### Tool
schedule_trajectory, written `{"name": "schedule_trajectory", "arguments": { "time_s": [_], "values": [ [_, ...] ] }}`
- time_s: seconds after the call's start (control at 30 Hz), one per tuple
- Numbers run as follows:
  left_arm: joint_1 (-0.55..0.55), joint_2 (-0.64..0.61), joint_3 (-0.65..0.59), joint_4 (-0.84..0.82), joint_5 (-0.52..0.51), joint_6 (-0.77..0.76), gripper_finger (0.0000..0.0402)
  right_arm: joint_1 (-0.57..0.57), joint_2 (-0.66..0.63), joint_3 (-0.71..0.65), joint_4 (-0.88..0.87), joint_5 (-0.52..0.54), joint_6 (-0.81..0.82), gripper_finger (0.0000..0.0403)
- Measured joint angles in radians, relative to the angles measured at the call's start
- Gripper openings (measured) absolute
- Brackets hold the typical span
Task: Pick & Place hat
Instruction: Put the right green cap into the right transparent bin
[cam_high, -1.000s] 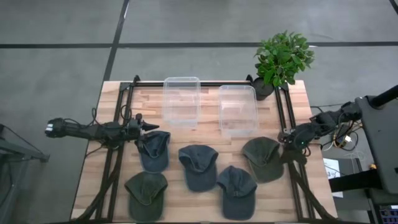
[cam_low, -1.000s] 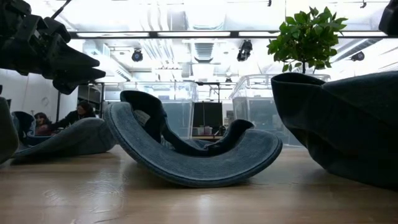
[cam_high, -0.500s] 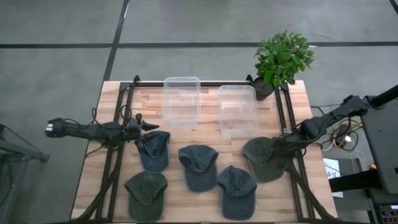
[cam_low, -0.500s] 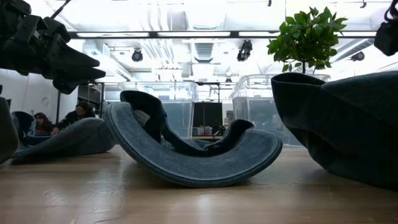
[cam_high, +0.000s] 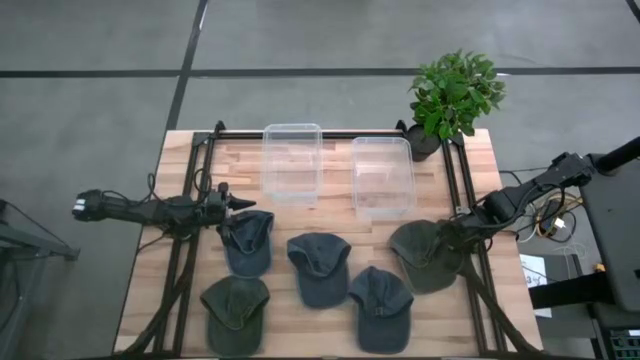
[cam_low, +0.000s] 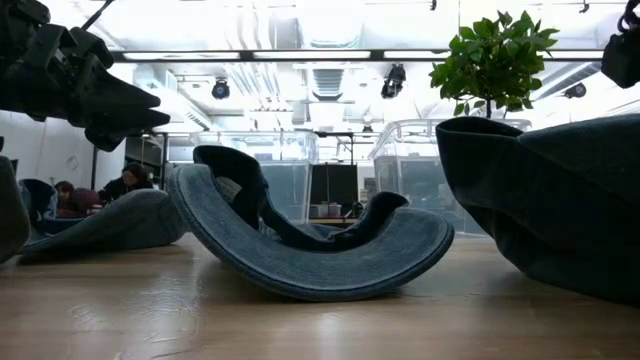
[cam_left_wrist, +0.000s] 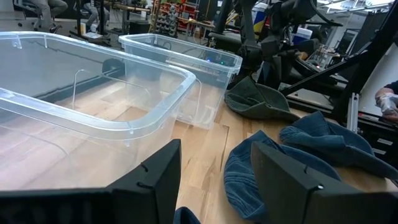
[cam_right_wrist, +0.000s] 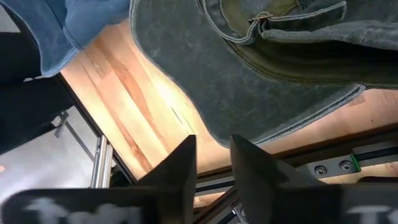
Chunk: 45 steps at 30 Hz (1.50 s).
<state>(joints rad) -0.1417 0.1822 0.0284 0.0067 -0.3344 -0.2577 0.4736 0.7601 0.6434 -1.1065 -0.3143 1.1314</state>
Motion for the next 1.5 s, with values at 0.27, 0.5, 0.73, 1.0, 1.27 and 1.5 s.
{"name": "schedule_trajectory", "arguments": {
  "time_s": [0.27,0.5,0.73,1.0,1.27,1.5],
  "values": [
    [0.000,0.000,0.000,0.000,0.000,0.000,0.0187,0.000,0.026,-0.003,0.008,0.030,0.052,0.0192],
    [0.000,0.000,0.000,0.001,0.000,0.000,0.0187,0.000,0.056,-0.005,0.013,0.093,0.111,0.0214],
    [0.000,0.000,0.000,0.001,0.000,0.000,0.0187,0.002,0.057,-0.005,0.021,0.023,0.133,0.0200],
    [0.000,0.000,0.000,0.001,0.000,0.000,0.0187,0.002,0.058,-0.004,0.025,-0.002,0.153,0.0194],
    [0.000,0.000,0.000,0.001,0.000,0.000,0.0187,0.048,0.061,-0.007,0.023,0.034,0.255,0.0194],
    [0.000,0.000,0.000,0.001,0.000,0.000,0.0187,0.115,0.082,-0.010,0.012,0.185,0.461,0.0194]
  ]
}}
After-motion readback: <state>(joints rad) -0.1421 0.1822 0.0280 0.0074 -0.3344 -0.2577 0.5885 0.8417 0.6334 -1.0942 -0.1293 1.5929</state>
